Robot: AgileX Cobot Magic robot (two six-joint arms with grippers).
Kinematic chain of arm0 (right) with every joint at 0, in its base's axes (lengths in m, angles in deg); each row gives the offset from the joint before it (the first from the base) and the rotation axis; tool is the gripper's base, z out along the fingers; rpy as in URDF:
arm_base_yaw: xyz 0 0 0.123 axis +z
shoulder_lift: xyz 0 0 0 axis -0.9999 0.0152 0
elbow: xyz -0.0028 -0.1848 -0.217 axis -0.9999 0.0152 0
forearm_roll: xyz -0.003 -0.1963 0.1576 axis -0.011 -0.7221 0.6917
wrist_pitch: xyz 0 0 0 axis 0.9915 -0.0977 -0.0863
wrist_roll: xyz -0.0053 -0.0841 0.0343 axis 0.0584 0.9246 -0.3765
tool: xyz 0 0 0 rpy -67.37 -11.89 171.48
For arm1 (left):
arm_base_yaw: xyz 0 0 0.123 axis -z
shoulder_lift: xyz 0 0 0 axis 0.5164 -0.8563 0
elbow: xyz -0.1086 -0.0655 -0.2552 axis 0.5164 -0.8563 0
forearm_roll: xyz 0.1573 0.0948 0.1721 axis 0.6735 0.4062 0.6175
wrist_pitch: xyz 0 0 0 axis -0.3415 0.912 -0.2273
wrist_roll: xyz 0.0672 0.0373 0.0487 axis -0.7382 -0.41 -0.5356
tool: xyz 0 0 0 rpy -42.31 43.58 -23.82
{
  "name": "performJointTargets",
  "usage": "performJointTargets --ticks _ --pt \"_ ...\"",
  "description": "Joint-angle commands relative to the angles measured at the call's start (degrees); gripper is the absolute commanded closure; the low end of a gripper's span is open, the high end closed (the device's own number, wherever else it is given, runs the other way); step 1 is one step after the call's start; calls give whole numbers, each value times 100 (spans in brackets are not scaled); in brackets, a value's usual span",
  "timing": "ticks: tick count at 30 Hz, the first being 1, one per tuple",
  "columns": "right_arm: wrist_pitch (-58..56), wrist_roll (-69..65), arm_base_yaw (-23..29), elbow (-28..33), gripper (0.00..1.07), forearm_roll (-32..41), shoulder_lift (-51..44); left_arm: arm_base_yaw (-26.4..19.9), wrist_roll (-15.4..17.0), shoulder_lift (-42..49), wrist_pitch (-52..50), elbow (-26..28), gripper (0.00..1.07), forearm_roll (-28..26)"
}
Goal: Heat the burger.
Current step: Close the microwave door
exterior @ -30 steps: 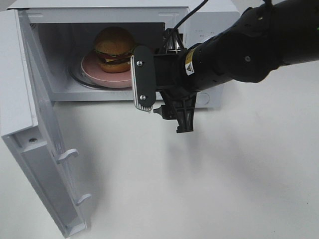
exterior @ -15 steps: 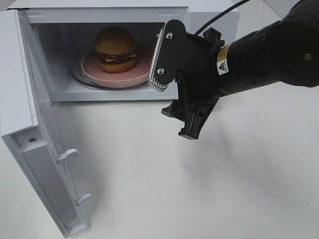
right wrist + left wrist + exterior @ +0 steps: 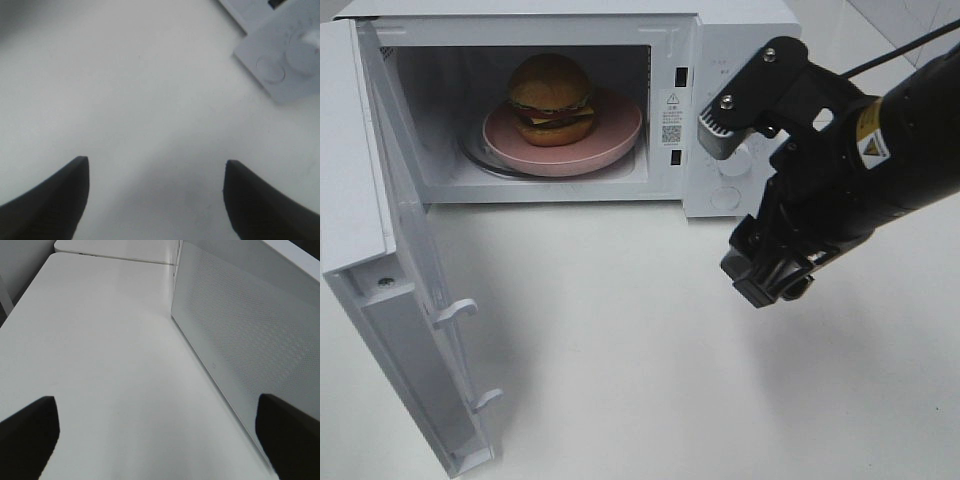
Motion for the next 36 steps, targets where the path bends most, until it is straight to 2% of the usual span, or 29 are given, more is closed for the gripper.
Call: performJointTargets --ticks 1,4,12,30,35,36 --pt "-728 -281 6 23 37 29 -286 -23 6 103 -40 -17 7 -40" --pt "-1427 -281 6 23 37 149 -607 -23 6 103 -40 -17 7 -40" --pt "-2292 -235 6 23 37 309 -1341 -23 6 103 -40 -17 7 -40" --pt "-3019 -556 0 23 37 315 -3140 -23 6 103 -40 -17 7 -40" --pt "-3019 -579 -344 160 37 321 -3673 -23 6 103 -40 -17 7 -40" --pt "-3014 -521 -670 321 37 315 -3867 -23 6 103 -40 -17 7 -40"
